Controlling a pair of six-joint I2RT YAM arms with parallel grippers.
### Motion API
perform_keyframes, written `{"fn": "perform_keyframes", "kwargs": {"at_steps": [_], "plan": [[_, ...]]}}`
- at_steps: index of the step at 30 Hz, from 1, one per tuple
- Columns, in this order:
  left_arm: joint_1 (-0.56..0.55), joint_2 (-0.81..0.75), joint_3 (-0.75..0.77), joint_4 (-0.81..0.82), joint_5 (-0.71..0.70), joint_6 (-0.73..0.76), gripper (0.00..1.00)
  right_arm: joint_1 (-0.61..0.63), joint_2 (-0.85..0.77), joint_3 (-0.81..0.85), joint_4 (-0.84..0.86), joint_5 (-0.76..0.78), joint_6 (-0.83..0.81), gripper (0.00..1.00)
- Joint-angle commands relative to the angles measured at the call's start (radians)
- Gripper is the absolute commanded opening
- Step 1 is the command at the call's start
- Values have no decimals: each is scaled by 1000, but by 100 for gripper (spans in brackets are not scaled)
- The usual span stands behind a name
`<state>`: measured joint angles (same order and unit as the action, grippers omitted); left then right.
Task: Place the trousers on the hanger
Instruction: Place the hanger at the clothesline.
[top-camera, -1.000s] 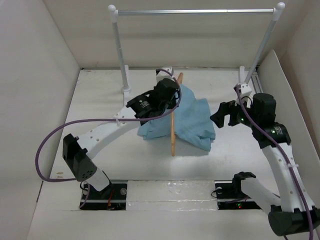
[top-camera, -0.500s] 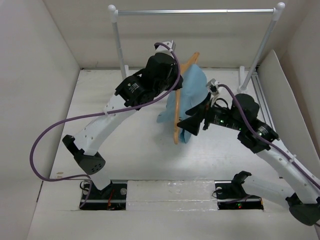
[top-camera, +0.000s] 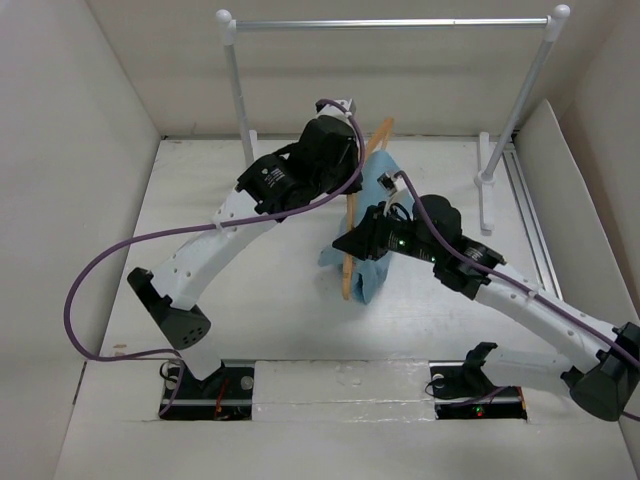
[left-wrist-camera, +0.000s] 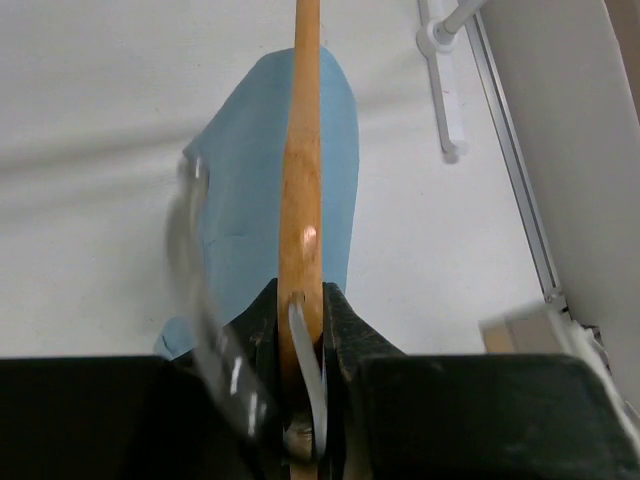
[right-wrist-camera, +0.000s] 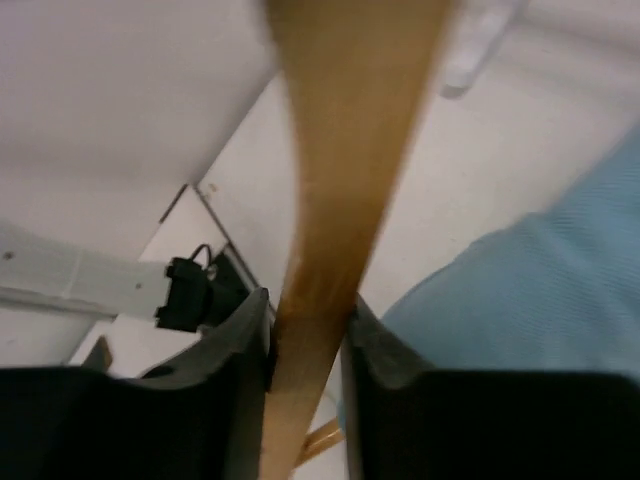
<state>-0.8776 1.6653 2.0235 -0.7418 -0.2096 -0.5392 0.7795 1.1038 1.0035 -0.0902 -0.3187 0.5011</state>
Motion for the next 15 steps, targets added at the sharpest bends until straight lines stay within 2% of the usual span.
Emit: {"fn": "perform_keyframes", "kwargs": {"at_steps": [1, 2, 4, 5, 6, 7, 9, 10, 12, 13, 15], "plan": [[-4, -88, 29, 211, 13, -45, 0, 27, -4, -17, 133, 26, 16, 23], [-4, -96, 24, 213, 12, -45, 0, 27, -12, -17, 144, 33, 23, 11], [-4, -102, 3, 226, 16, -44, 0, 27, -31, 0, 162, 53, 36, 3], [-4, -113, -8, 239, 22, -42, 6, 18, -39, 23, 165, 59, 43, 0], [-4, -113, -8, 242, 26, -42, 6, 18, -39, 23, 165, 59, 47, 0], [-4, -116, -6, 245, 33, -36, 20, -2, -41, 36, 167, 56, 50, 0], [9, -127, 4, 254, 61, -30, 34, -31, -39, 72, 173, 43, 69, 0], [9, -133, 13, 255, 64, -25, 48, -48, -38, 82, 193, 17, 77, 0], [19, -145, 58, 257, 75, -8, 57, -106, -24, 118, 201, -19, 100, 0], [19, -150, 84, 252, 78, -5, 71, -127, -15, 130, 214, -34, 106, 0], [19, -160, 145, 239, 91, 8, 79, -186, 16, 161, 230, -87, 129, 0]]}}
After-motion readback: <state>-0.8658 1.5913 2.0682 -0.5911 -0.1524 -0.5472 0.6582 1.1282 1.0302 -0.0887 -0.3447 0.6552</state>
